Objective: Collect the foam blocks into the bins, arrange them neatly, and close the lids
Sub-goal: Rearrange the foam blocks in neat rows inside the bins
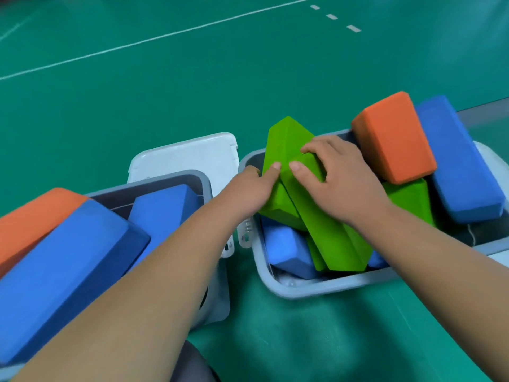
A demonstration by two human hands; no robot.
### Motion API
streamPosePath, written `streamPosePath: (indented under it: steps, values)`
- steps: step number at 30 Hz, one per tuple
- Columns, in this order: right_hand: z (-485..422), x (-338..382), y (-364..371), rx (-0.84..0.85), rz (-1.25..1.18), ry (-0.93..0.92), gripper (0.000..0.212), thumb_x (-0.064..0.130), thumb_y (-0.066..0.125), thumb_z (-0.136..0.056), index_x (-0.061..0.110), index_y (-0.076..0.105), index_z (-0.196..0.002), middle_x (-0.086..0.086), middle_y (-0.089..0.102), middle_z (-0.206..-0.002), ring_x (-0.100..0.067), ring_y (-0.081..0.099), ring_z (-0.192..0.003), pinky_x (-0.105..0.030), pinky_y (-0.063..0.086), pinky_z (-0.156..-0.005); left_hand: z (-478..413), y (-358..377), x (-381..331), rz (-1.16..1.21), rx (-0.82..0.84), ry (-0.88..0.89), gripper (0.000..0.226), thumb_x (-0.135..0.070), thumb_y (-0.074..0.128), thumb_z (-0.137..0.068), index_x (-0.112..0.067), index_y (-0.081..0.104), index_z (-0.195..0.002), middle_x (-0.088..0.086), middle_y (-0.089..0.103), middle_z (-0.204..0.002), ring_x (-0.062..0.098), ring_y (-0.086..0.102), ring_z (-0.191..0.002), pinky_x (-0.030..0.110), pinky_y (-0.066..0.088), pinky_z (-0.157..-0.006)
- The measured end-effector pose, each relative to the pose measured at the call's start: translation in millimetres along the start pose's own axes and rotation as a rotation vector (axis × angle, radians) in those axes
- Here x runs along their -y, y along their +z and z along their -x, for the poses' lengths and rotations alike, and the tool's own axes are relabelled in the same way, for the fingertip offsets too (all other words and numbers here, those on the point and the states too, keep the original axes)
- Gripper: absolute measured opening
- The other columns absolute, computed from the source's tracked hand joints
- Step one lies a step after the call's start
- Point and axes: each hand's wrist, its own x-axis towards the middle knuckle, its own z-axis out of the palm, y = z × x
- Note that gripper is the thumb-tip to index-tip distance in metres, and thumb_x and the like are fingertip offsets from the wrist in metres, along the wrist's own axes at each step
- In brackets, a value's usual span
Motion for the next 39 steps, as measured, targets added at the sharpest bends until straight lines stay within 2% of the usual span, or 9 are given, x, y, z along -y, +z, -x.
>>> streamPosePath:
  steps: [4, 10, 13, 16, 21, 27, 33, 36, 39]
  values:
    - [0, 3, 4, 0.040, 0.097, 0.020, 0.065, 0.074, 0.060, -0.084, 0.024, 0.052, -0.124, 0.001, 0.052, -0.128, -0.029, 0.049, -0.126, -0.044, 0.038, -0.112, -9, 6, 7, 0.112, 0.130, -0.033, 0.098, -0.092, 0.024, -0.083, -0.017, 0.057, -0.137, 0.008, 0.063, -0.134, 0.029, 0.061, -0.119, 0.044, 0.047, -0.103]
    - [1, 8, 1, 0.032, 0.035, 0.130, 0.058, 0.066, 0.068, -0.083, 0.027, 0.051, -0.123, 0.002, 0.051, -0.125, -0.027, 0.050, -0.124, -0.043, 0.040, -0.111, -17, 9, 17, 0.276, 0.225, 0.042, 0.050, -0.060, 0.038, -0.106, -0.022, 0.061, -0.129, 0.009, 0.068, -0.124, 0.030, 0.068, -0.108, 0.049, 0.060, -0.093]
    - [2, 11, -2, 0.052, 0.078, 0.142, 0.056, 0.065, 0.068, -0.087, 0.027, 0.051, -0.125, 0.002, 0.051, -0.127, -0.027, 0.049, -0.123, -0.042, 0.040, -0.109, -17, 5, 25, 0.458, 0.342, -0.042, 0.042, -0.056, 0.058, -0.092, -0.026, 0.064, -0.120, 0.003, 0.075, -0.114, 0.023, 0.074, -0.103, 0.046, 0.063, -0.089]
    - [3, 14, 1, 0.047, 0.095, 0.136, 0.055, 0.062, 0.068, -0.088, 0.025, 0.051, -0.125, 0.001, 0.052, -0.127, -0.027, 0.048, -0.123, -0.041, 0.038, -0.109, -15, 14, 33, 0.402, 0.437, -0.048, 0.062, -0.057, 0.074, -0.068, -0.031, 0.064, -0.124, -0.007, 0.077, -0.114, 0.013, 0.073, -0.107, 0.041, 0.060, -0.094]
    - [7, 15, 5, -0.011, 0.045, 0.147, 0.054, 0.059, 0.070, -0.088, 0.026, 0.052, -0.127, 0.005, 0.053, -0.129, -0.022, 0.049, -0.125, -0.039, 0.039, -0.111, -16, 21, 35, 0.378, 0.185, 0.049, 0.044, -0.051, 0.085, -0.071, -0.024, 0.069, -0.102, -0.005, 0.077, -0.096, 0.015, 0.074, -0.089, 0.040, 0.063, -0.084]
    - [6, 21, -2, 0.029, 0.066, 0.172, 0.060, 0.067, 0.062, -0.084, 0.025, 0.050, -0.126, 0.000, 0.051, -0.128, -0.028, 0.052, -0.124, -0.048, 0.043, -0.109, -3, 19, 20, 0.419, 0.017, -0.023, 0.072, -0.060, 0.075, -0.053, -0.014, 0.067, -0.108, 0.003, 0.075, -0.095, 0.019, 0.074, -0.082, 0.040, 0.064, -0.071]
    - [-14, 32, -16, 0.202, 0.087, 0.330, 0.064, 0.067, 0.059, -0.079, 0.025, 0.053, -0.128, -0.005, 0.055, -0.134, -0.032, 0.058, -0.118, -0.048, 0.048, -0.103, -10, -32, 21, 0.675, -0.386, -0.090, 0.066, -0.058, 0.074, -0.082, -0.010, 0.049, -0.120, -0.004, 0.060, -0.103, 0.009, 0.058, -0.084, 0.032, 0.041, -0.065]
    - [-10, 32, -10, 0.357, 0.085, 0.226, 0.062, 0.054, 0.064, -0.089, 0.025, 0.052, -0.142, -0.004, 0.051, -0.149, -0.028, 0.052, -0.133, -0.042, 0.041, -0.113, -12, -28, 36, 0.665, -0.287, -0.170, 0.098, -0.070, 0.083, -0.067, -0.010, 0.044, -0.134, -0.003, 0.061, -0.123, 0.019, 0.062, -0.102, 0.035, 0.050, -0.085]
    - [-1, 27, -4, 0.360, 0.152, 0.161, 0.069, 0.057, 0.065, -0.089, 0.027, 0.044, -0.148, -0.002, 0.043, -0.156, -0.033, 0.044, -0.138, -0.044, 0.034, -0.117, -12, -5, 49, 0.638, -0.115, -0.183, 0.114, -0.070, 0.092, -0.041, -0.024, 0.049, -0.136, -0.004, 0.069, -0.126, 0.021, 0.070, -0.105, 0.042, 0.059, -0.091]
